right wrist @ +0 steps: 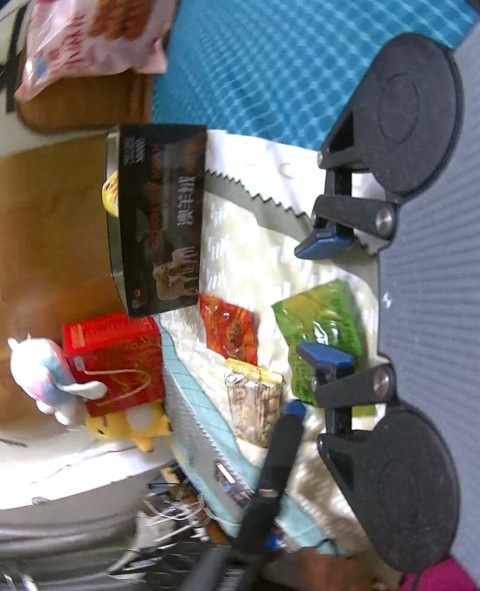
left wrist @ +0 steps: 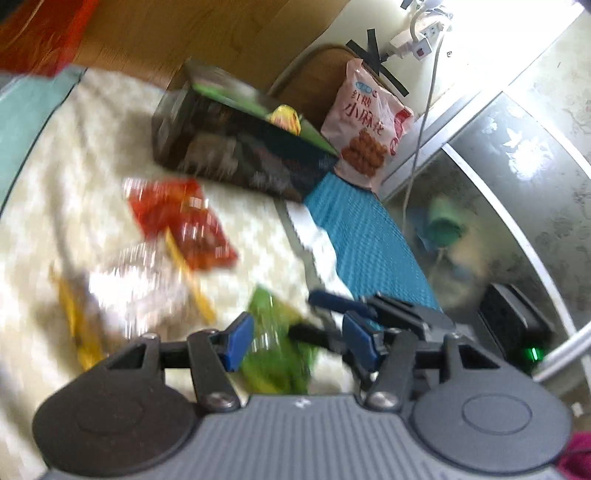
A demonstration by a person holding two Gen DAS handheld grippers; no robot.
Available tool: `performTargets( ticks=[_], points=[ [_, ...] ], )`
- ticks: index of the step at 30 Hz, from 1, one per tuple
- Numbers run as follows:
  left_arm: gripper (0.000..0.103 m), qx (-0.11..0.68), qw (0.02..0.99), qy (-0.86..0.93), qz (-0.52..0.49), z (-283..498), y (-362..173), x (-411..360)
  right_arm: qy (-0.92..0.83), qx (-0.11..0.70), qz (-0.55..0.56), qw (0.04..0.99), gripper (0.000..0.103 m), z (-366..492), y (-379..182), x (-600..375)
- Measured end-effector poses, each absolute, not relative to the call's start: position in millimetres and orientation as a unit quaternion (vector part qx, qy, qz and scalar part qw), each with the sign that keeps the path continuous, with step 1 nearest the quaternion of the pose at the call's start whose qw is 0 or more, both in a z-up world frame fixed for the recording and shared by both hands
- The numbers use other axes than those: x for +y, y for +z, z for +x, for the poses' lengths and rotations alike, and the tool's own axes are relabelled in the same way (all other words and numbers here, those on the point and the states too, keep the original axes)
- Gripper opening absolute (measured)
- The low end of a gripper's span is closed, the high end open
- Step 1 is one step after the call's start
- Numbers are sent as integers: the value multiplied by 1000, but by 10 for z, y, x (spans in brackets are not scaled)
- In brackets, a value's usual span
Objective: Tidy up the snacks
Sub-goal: 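Grasp the green pickle pack with the right tool and lift it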
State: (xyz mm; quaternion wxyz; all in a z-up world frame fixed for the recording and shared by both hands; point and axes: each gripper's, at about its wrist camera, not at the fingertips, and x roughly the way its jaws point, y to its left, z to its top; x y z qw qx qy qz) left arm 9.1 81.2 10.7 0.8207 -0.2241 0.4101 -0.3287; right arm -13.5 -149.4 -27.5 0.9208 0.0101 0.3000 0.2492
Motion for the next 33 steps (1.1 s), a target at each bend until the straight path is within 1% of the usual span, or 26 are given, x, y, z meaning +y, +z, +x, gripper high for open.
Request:
performTargets(
  ticks=[3, 5, 6, 7, 8, 12, 16, 17, 18, 19, 20, 22, 23, 26, 28, 33],
  points=[
    [54, 418, 816, -327, -230, -36, -9, 840, 254, 306, 38, 917, 53, -219, -274, -1506],
    [54, 422, 818, -318, -229, -86, -71, 844, 252, 310, 63, 915, 50, -269, -285, -1521],
    [54, 419, 818, -317, -236, -95, -93, 858, 245, 311, 71, 916, 39, -296, -278, -1528],
    [54, 418, 817, -315, -241, -94, -97, 860, 242, 311, 78, 916, 17, -319, -273, -1535],
    [54, 417, 817, -314, -244, -91, -97, 855, 246, 315, 89, 912, 10, -333, -275, -1542],
    [54, 412, 820, -317, -240, -124, -105, 865, 275, 330, 125, 894, 9, -409, -290, -1487],
    [51, 406, 822, -322, -237, -120, -110, 848, 285, 347, 162, 879, 15, -331, -317, -1462],
    [46, 405, 823, -321, -236, -117, -112, 847, 278, 347, 162, 881, 15, -322, -318, -1455],
    [37, 406, 825, -317, -233, -104, -115, 837, 274, 345, 157, 884, 17, -325, -307, -1452],
    [32, 409, 825, -314, -230, -97, -117, 837, 271, 342, 152, 887, 21, -332, -296, -1450],
    [20, 411, 825, -312, -231, -99, -121, 846, 274, 340, 153, 886, 24, -340, -287, -1455],
    [19, 407, 821, -318, -243, -113, -116, 895, 286, 334, 161, 884, 50, -353, -278, -1490],
    [18, 402, 823, -318, -246, -127, -99, 920, 291, 328, 162, 884, 55, -365, -268, -1501],
    [18, 387, 818, -330, -267, -128, -39, 1019, 316, 313, 160, 881, 59, -411, -232, -1520],
    [17, 382, 812, -338, -283, -103, 5, 1085, 331, 302, 150, 881, 71, -452, -210, -1507],
    [17, 377, 795, -371, -297, -4, 129, 1085, 351, 289, 142, 879, 71, -468, -200, -1498]
  ],
)
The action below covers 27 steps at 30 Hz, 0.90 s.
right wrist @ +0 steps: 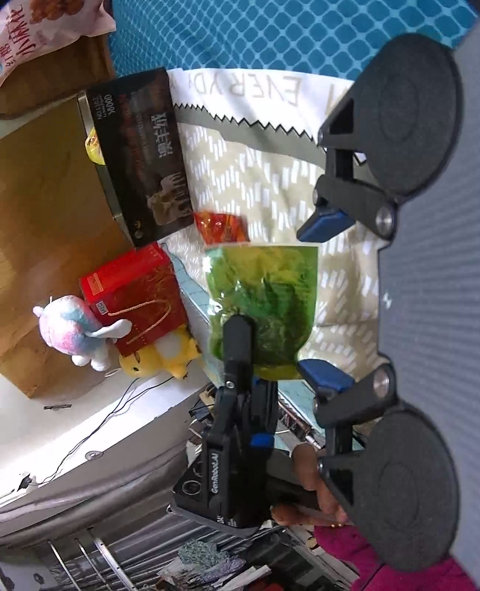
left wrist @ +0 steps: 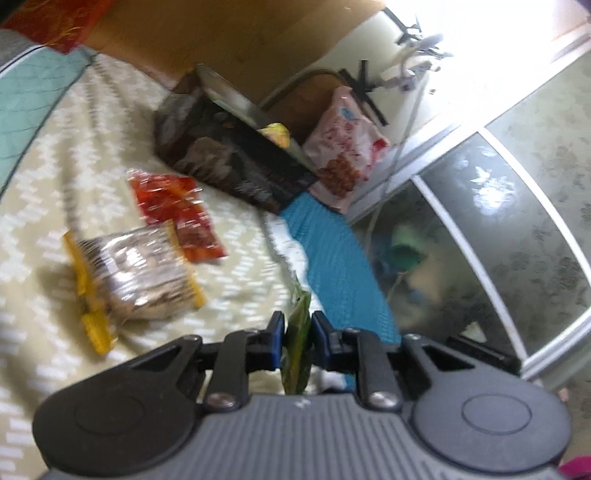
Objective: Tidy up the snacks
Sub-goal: 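Grasp the green pickle pack with the right tool and lift it, then hold the green pack in the right tool while the left tool closes on it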
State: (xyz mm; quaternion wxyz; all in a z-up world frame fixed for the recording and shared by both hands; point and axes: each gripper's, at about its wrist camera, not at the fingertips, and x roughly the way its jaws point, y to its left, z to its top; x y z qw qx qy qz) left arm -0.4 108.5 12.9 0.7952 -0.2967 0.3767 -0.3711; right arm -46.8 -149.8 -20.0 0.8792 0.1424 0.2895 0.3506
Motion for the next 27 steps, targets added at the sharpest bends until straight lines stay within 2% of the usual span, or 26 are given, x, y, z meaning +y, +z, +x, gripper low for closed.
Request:
performTargets(
  ticks=[2, 4, 7, 10, 14, 16, 19, 24, 27],
  points=[
    [17, 374, 795, -384, -285, 14, 201, 1007, 350, 287, 150, 879, 67, -460, -193, -1545],
    [17, 376, 793, -394, -272, 50, 242, 909, 342, 280, 147, 885, 52, -470, -181, -1621],
    [17, 383, 793, -399, -257, 133, 269, 752, 331, 266, 146, 894, 42, -521, -153, -1737],
    [19, 395, 788, -403, -247, 248, 247, 553, 301, 257, 126, 910, 39, -577, -139, -1825],
    [29, 411, 794, -394, -212, 399, 213, 179, 248, 266, 114, 925, 36, -573, -171, -2018],
    [40, 423, 798, -384, -192, 458, 169, -8, 216, 271, 102, 933, 21, -565, -193, -2114],
    [43, 444, 795, -380, -164, 567, 42, -290, 183, 284, 96, 936, 20, -527, -254, -2257],
    [41, 431, 804, -388, -133, 557, 7, -536, 195, 283, 114, 932, 20, -532, -316, -2368],
    [43, 438, 800, -386, -141, 565, 1, -527, 205, 288, 128, 927, 25, -534, -312, -2428]
  ],
)
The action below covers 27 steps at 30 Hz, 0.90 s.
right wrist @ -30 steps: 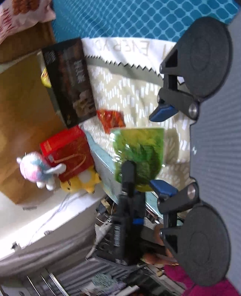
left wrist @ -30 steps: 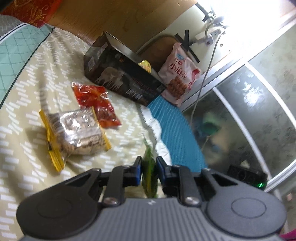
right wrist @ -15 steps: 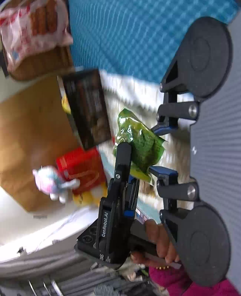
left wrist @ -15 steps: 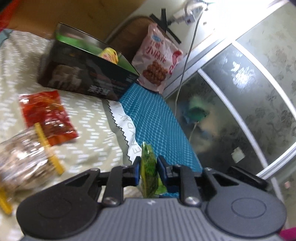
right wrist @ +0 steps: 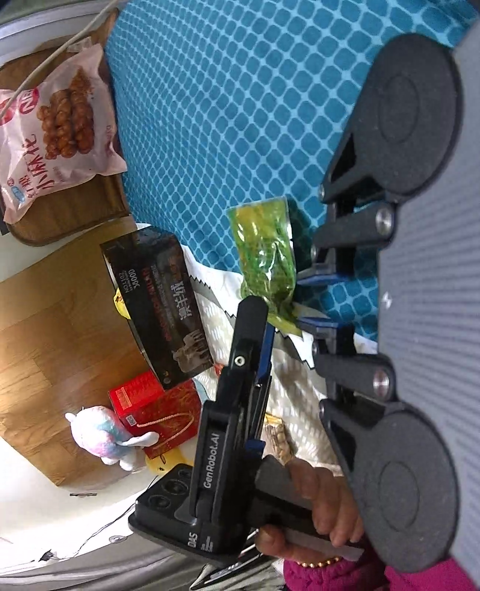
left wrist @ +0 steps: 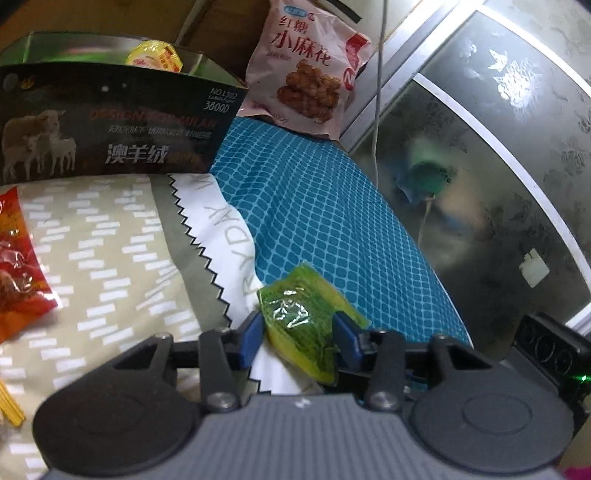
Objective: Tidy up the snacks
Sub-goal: 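Hold the green pack in the right tool while the left tool closes on it, then carry the green pack into the black tin and open the left tool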
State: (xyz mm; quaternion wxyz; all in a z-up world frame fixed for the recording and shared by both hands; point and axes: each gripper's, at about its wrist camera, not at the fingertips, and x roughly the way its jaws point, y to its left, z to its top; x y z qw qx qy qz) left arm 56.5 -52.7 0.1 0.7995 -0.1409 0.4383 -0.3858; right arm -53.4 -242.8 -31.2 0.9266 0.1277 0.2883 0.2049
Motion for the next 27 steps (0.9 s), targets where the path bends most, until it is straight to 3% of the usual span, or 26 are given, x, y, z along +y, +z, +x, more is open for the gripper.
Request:
performTargets(
  ticks=[5, 8, 10, 12, 14, 22, 23, 24, 25, 27],
  points=[
    [47, 451, 790, -387, -152, 624, 12, -546, 206, 291, 161, 920, 42, -590, -247, -2586],
    [45, 455, 787, -386, -158, 652, 6, -579, 199, 296, 236, 904, 42, -534, -313, -2743],
    [38, 457, 785, -386, -162, 671, -3, -589, 193, 288, 288, 893, 42, -504, -364, -2811],
    [20, 464, 778, -388, -168, 695, -46, -604, 193, 276, 317, 887, 42, -467, -393, -2822],
    [19, 472, 766, -398, -180, 701, -94, -616, 185, 268, 323, 889, 42, -451, -392, -2780],
    [12, 465, 762, -405, -199, 665, -59, -555, 190, 249, 272, 910, 45, -463, -281, -2645],
    [11, 461, 761, -408, -204, 669, -35, -544, 197, 242, 255, 915, 49, -483, -250, -2622],
    [11, 457, 759, -413, -210, 676, -7, -524, 200, 238, 223, 924, 62, -503, -206, -2550],
    [11, 454, 760, -413, -213, 685, 18, -511, 194, 235, 188, 934, 68, -519, -174, -2484],
    [11, 455, 763, -407, -212, 726, 35, -500, 167, 239, 106, 951, 68, -509, -139, -2308]
  ],
)
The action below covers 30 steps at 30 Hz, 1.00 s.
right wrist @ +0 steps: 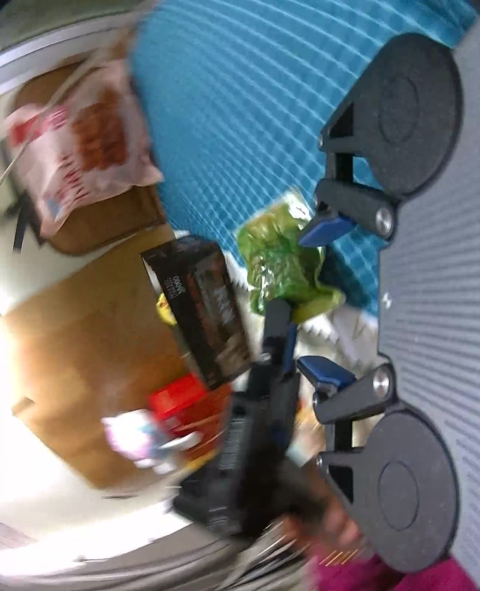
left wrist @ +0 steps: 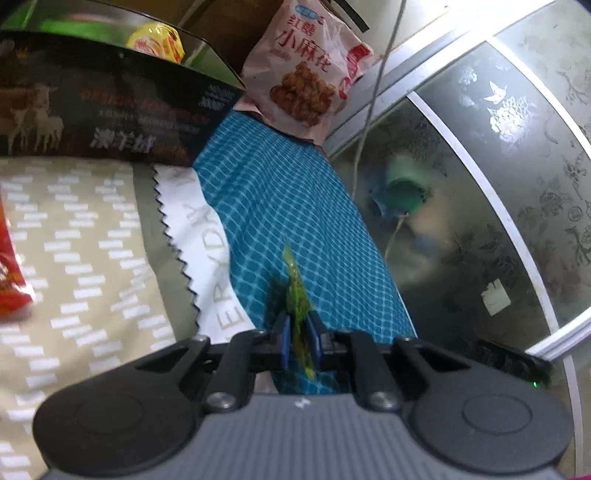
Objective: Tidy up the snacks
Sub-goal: 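Carry the green pack into the black tin and open the left tool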
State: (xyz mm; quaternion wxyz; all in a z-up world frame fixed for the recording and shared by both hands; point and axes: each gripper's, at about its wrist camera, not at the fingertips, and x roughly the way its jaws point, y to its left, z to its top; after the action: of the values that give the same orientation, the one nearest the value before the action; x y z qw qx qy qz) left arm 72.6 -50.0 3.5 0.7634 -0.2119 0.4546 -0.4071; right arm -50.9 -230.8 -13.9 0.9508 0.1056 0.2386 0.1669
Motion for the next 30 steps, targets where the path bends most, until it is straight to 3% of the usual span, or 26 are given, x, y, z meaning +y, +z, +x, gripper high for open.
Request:
performTargets(
  ticks=[3, 5, 6, 9, 15, 22, 30],
  points=[
    [11, 466, 754, -404, -225, 800, 11, -501, 129, 248, 14, 960, 67, -434, -164, -2110],
    [11, 466, 752, -406, -227, 808, 16, -503, 126, 253, -24, 959, 61, -389, -198, -2049],
    [11, 465, 752, -409, -227, 803, 31, -512, 124, 254, -39, 958, 43, -370, -218, -2015],
    [10, 463, 752, -413, -223, 785, 49, -512, 124, 247, -65, 959, 22, -366, -247, -1991],
    [11, 440, 765, -416, -219, 784, 195, -403, 117, 190, -104, 969, 20, -369, -90, -1843],
    [11, 355, 821, -402, -195, 820, 723, -120, 139, 108, -158, 972, 20, 41, 188, -1506],
    [11, 300, 875, -326, -196, 1312, 1002, 337, 164, 96, -202, 961, 20, 921, 220, -1053]
  ],
)
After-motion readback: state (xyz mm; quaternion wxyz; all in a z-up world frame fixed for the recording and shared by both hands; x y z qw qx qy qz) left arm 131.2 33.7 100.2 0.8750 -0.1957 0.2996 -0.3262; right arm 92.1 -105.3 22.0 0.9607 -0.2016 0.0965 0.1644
